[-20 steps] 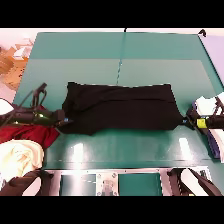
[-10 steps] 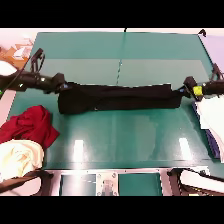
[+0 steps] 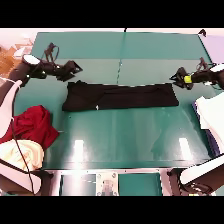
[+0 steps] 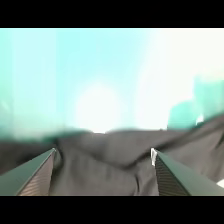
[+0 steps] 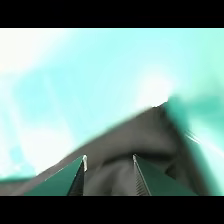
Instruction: Fold the shirts.
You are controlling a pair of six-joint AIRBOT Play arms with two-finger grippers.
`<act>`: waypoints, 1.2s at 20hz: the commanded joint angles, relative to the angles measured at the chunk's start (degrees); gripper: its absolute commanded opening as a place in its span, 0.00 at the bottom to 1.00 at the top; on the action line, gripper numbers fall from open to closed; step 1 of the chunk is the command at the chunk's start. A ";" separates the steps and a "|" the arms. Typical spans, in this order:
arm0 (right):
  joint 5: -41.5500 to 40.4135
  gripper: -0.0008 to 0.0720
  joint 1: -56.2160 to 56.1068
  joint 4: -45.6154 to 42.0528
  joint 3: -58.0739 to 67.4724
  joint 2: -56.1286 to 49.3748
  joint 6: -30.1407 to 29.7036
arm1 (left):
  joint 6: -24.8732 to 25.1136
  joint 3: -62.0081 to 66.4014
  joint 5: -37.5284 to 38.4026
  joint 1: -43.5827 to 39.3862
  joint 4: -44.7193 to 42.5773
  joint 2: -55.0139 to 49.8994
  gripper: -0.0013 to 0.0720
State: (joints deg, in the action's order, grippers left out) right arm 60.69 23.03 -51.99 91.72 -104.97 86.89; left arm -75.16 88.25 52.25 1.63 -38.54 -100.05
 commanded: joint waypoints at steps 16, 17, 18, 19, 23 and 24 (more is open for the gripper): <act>26.01 0.03 1.42 1.77 8.26 -16.24 -18.45 | 0.68 8.83 14.38 -2.25 1.64 -1.27 0.12; 27.28 0.03 1.46 3.02 9.53 -15.63 -18.60 | 0.70 8.83 13.11 -3.21 1.57 -1.27 0.05; 28.41 0.03 1.53 3.54 11.21 -14.38 -18.36 | 0.66 8.83 11.65 -4.33 1.31 -1.27 0.05; 29.73 0.03 1.55 3.56 12.85 -12.72 -17.81 | 0.66 8.83 9.97 -5.62 1.25 -1.36 0.05; 35.91 0.03 0.85 3.65 18.38 -2.16 -16.20 | 0.68 8.83 0.66 -13.79 1.27 -2.97 0.05; 35.98 0.03 0.66 3.65 18.64 0.70 -16.20 | 0.68 8.83 -2.27 -16.68 1.27 -3.96 0.05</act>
State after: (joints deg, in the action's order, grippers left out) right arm 93.14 24.08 -49.45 107.63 -110.98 70.02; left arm -74.50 97.01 57.49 -9.19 -37.12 -102.61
